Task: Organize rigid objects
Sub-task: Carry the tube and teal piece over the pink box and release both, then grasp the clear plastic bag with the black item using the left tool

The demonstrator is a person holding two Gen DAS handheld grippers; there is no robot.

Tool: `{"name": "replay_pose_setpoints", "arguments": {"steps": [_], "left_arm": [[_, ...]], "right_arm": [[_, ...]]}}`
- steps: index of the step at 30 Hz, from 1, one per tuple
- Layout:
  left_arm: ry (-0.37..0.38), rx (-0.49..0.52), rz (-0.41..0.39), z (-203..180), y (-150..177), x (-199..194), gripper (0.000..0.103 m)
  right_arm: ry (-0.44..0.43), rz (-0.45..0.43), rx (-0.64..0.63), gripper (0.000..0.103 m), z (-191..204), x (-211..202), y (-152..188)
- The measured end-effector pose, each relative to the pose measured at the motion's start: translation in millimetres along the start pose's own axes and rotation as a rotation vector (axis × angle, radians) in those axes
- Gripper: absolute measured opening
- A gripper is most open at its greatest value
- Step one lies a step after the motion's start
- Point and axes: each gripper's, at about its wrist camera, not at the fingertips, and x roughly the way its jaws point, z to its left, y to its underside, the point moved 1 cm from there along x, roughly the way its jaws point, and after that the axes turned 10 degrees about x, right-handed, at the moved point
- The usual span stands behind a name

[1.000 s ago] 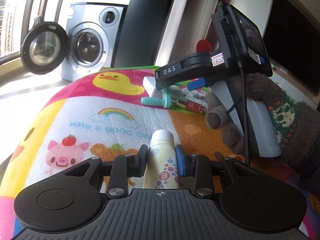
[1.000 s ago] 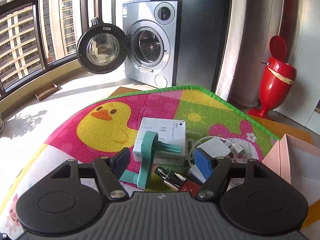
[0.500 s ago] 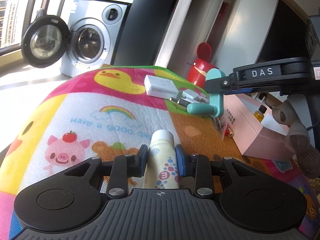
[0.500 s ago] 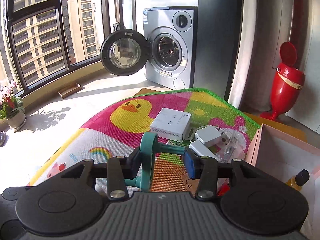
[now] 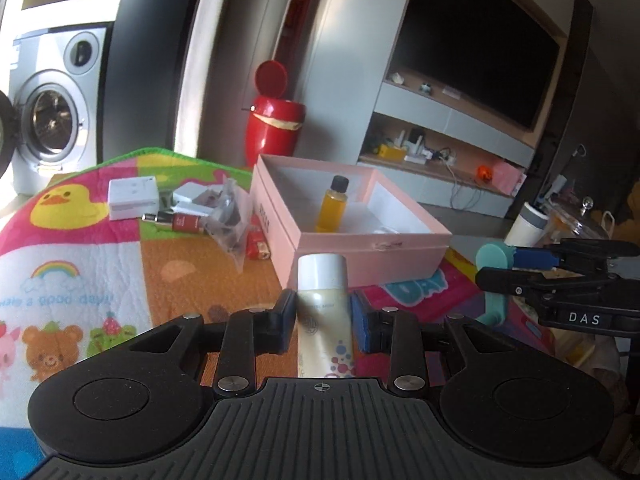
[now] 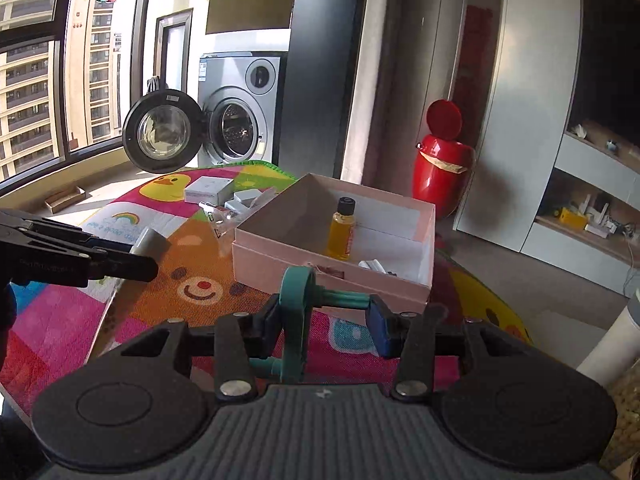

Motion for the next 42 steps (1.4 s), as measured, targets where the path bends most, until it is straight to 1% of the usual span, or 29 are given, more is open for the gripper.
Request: {"name": "replay_pose_setpoints", "arguments": {"steps": [4, 5, 8, 9, 10, 12, 14, 17, 20, 22, 24, 25, 28, 29, 30, 32, 34, 37, 40, 42], "left_arm": [[-0.011, 0.098, -0.048, -19.9, -55.8, 27.8, 0.034], [-0.019, 0.101, -0.066, -21.4, -71.0, 37.4, 0.034], [-0.003, 0.043, -0.123, -14.8, -105.8, 64.8, 0.034], [-0.013, 0.038, -0.12, -13.2, -113.2, 76.2, 0.034], [-0.028, 0.036, -0.097, -10.6, -117.2, 88.1, 0.034], [-0.029, 0.008, -0.053, -3.1, -115.5, 105.7, 0.034], [-0.015, -0.025, -0.042, 5.0, -106.2, 108.1, 0.034], [-0.031, -0.062, -0.053, 14.2, -89.6, 97.6, 0.034], [-0.022, -0.104, -0.06, 24.2, -63.5, 72.4, 0.034], [-0.013, -0.108, -0.05, 24.5, -46.1, 58.0, 0.034], [0.014, -0.102, -0.037, 22.5, -32.5, 48.6, 0.034], [0.031, -0.095, -0.026, 20.5, -28.8, 46.7, 0.034], [0.083, -0.052, -0.012, 9.9, -27.3, 43.0, 0.034], [0.097, -0.038, -0.015, 5.4, -28.6, 42.9, 0.034], [0.108, -0.03, -0.02, 1.7, -30.0, 42.8, 0.034], [0.129, -0.021, -0.027, -2.3, -31.5, 41.8, 0.034], [0.149, -0.009, -0.027, -7.5, -32.7, 43.1, 0.034], [0.173, -0.008, -0.014, -9.4, -33.4, 53.1, 0.034], [0.176, -0.019, -0.002, -11.3, -38.9, 70.6, 0.033], [0.161, -0.021, 0.006, -11.7, -42.8, 84.7, 0.033]], "right_arm": [[0.022, -0.039, 0.049, 0.044, -25.0, -9.5, 7.6], [0.025, -0.043, 0.059, 0.044, -29.6, -9.3, 8.6], [0.036, -0.05, 0.08, 0.044, -38.7, -7.1, 11.9], [0.039, -0.048, 0.088, 0.044, -41.9, -6.4, 14.1], [0.041, -0.044, 0.095, 0.044, -43.7, -4.9, 15.7], [0.047, -0.033, 0.107, 0.044, -48.0, -1.8, 19.6], [0.055, -0.022, 0.119, 0.044, -51.0, 1.7, 21.7], [0.065, -0.003, 0.145, 0.044, -56.0, 7.4, 22.5], [0.049, -0.008, 0.159, 0.044, -56.9, 11.4, 13.5], [0.028, -0.029, 0.164, 0.044, -55.7, 13.9, -0.5], [0.004, -0.053, 0.164, 0.044, -53.5, 20.9, -21.6], [0.001, -0.062, 0.161, 0.044, -52.2, 24.7, -30.4], [-0.007, -0.112, 0.17, 0.044, -48.4, 45.7, -73.4], [-0.002, -0.119, 0.181, 0.046, -48.6, 52.6, -84.0], [0.012, -0.112, 0.195, 0.053, -49.2, 64.2, -97.2], [0.027, -0.101, 0.214, 0.059, -50.4, 76.7, -107.6], [0.033, -0.085, 0.213, 0.059, -50.4, 83.0, -107.7], [0.039, -0.052, 0.21, 0.059, -52.4, 84.4, -91.4], [0.06, -0.011, 0.183, 0.06, -52.3, 81.9, -69.9], [0.081, 0.007, 0.162, 0.06, -54.0, 79.8, -57.3]]}}
